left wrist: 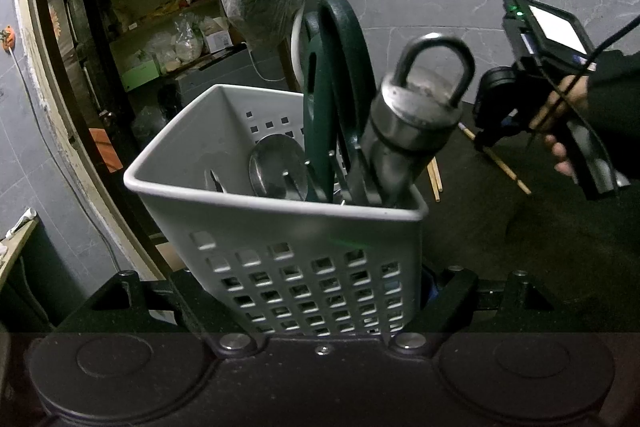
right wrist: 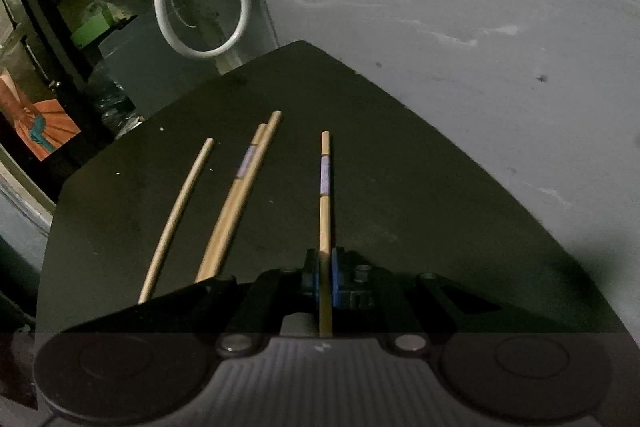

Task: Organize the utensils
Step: 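Slide the held chopstick beside a second chopstick and close the right gripper on both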

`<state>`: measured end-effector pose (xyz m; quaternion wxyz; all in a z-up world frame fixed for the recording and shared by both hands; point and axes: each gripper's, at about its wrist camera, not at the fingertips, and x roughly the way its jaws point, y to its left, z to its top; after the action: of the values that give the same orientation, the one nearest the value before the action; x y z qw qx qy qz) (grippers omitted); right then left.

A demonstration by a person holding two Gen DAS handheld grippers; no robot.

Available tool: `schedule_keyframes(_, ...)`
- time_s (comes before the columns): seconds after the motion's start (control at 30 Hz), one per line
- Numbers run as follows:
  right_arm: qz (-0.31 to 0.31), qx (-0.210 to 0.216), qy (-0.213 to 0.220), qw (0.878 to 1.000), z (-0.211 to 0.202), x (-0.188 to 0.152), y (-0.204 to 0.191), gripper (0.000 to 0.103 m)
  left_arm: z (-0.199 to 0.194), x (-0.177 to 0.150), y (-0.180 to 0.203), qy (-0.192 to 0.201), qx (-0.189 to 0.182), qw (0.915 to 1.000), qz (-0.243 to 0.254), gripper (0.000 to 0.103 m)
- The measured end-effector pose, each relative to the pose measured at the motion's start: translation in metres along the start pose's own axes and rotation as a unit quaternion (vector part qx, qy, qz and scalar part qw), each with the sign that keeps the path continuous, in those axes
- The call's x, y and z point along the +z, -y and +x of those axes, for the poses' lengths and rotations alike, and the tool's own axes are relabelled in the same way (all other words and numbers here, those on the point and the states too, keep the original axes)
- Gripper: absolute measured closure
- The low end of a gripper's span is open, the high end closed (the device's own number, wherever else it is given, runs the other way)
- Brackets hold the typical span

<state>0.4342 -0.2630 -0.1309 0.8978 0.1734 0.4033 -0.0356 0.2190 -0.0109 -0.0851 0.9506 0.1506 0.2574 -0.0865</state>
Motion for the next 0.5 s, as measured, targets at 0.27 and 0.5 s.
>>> schedule_keyframes(0.27, -0.006, 0.020, -0.002, 1.000, 0.009, 0.005, -0.014, 0.089, -0.001, 0.000, 0.000, -0.001, 0.000, 1.0000, -0.001, 0.019)
schedule_keyframes(0.5, -0.019, 0.020, 0.006, 1.000, 0.012, 0.006, -0.027, 0.069, 0.000, 0.000, -0.001, -0.002, -0.001, 1.0000, -0.002, 0.019)
